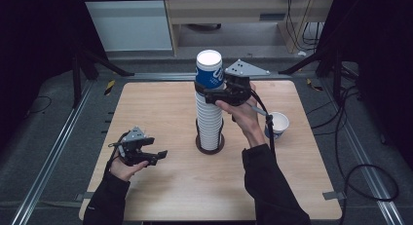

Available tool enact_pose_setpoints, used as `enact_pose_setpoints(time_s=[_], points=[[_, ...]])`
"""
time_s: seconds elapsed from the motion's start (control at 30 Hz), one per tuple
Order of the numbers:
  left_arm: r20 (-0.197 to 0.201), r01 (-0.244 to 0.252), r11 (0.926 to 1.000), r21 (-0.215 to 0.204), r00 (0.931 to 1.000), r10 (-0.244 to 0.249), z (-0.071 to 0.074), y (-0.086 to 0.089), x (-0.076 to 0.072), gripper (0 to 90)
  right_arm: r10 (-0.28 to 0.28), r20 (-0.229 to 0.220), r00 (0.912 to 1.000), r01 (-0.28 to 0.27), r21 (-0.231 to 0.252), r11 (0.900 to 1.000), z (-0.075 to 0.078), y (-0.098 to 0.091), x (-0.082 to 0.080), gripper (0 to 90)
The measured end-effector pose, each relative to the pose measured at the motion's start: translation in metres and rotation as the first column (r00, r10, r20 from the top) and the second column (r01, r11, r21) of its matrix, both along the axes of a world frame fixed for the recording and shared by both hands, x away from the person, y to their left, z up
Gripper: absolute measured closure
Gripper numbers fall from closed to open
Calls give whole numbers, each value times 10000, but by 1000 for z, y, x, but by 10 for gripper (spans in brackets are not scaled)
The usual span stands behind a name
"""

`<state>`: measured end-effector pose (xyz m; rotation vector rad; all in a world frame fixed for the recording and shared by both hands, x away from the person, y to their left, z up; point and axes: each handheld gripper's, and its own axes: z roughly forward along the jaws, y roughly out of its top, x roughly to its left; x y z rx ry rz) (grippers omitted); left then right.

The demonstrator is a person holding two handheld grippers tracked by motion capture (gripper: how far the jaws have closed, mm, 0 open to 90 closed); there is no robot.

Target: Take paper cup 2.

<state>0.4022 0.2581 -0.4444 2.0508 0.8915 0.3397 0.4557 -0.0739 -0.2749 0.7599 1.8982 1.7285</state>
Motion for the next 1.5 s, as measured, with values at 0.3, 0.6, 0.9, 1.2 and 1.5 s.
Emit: enact_pose_setpoints(time_s=[0.3, 0.6, 0.9, 1.2, 1.5], points=[[-36, 10, 10000, -2, 10000, -10, -1, 0, 0, 200, 93, 190, 9998, -94, 65, 9999, 15, -1, -3, 195], [-52, 30, 10000, 26, 10000, -30, -1, 0, 0, 213, 57, 474, 9989, -59, 45, 10000, 30, -1, -6, 198], [-23, -7, 9999, 115, 10000, 7, -1, 0, 0, 230, 67, 733, 9973, -78, 142, 9999, 44, 1, -7, 200], [-14, -39, 9999, 124, 10000, 40, 0, 0, 0, 242, -11, 1083, 9941, -3, 127, 9999, 60, 2, -12, 201], [64, -94, 9996, 258, 9999, 93, 1, 0, -1, 280, -289, 1359, 9903, 289, 17, 9996, 69, -17, -24, 201]])
